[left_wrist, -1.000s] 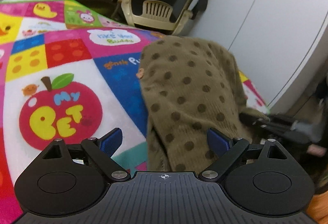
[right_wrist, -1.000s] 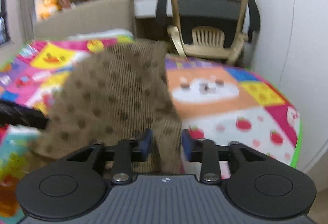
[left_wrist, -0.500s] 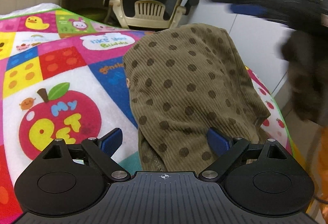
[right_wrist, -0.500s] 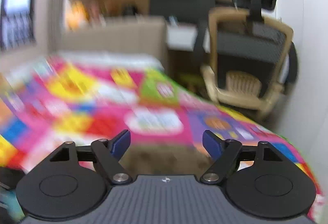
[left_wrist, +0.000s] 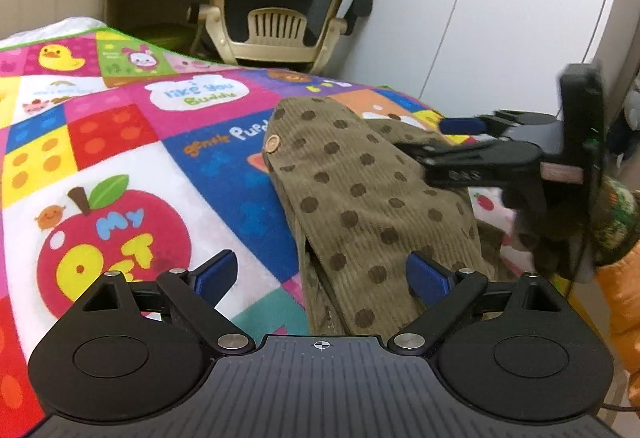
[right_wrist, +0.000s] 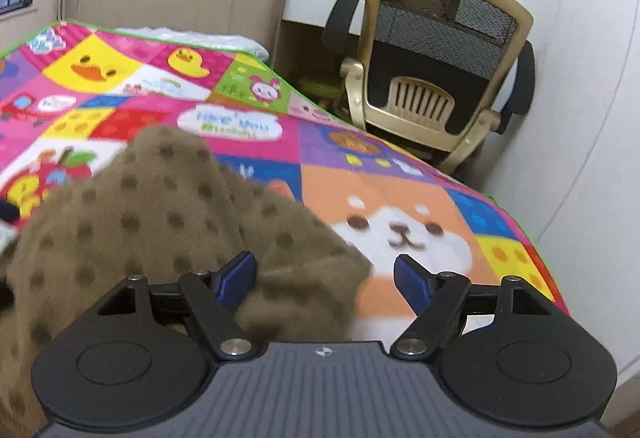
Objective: Fold clothes
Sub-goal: 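Press the folded dress flat with both open grippers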
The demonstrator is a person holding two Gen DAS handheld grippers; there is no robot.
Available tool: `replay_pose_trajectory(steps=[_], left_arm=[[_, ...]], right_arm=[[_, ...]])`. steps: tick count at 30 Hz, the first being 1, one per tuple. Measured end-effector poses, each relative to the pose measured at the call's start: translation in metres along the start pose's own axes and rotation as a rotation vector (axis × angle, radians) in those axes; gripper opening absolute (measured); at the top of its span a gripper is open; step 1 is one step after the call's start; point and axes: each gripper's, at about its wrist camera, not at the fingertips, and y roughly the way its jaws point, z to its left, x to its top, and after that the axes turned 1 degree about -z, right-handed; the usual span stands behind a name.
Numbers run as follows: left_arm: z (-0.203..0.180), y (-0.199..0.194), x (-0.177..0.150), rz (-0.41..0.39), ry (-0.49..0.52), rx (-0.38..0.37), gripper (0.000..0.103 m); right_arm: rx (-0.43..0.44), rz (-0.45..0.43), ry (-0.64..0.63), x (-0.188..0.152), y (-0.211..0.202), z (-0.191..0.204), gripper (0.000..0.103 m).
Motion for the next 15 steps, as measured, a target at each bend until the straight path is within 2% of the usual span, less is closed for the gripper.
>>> replay_pose_trajectory(steps=[3, 5, 7, 11, 15], left_arm=[[-0.001, -0.003, 0.002, -0.008, 0.005, 0.002, 0.095], [-0.001, -0.007, 0.006, -0.028, 0.002, -0.006, 0.095], [0.003, -0.014, 0.016, -0.081, -0.036, -0.038, 0.096], [0.008, 0.015, 0.034, -0.062, -0.046, 0.010, 0.097], [0.014, 0.044, 0.052, -0.042, -0.056, 0.059, 0.097]], right_arm=[[-0.002, 0.051, 0.021, -0.025, 0.001, -0.003, 0.077], [-0.001, 0.035, 0.059, -0.036, -0.005, -0.006, 0.077], [0.012, 0.024, 0.093, -0.043, -0.010, -0.008, 0.077], [0.033, 0.020, 0.094, -0.049, -0.020, -0.007, 0.077], [0.094, 0.000, 0.097, -0.043, -0.039, -0.018, 0.077]])
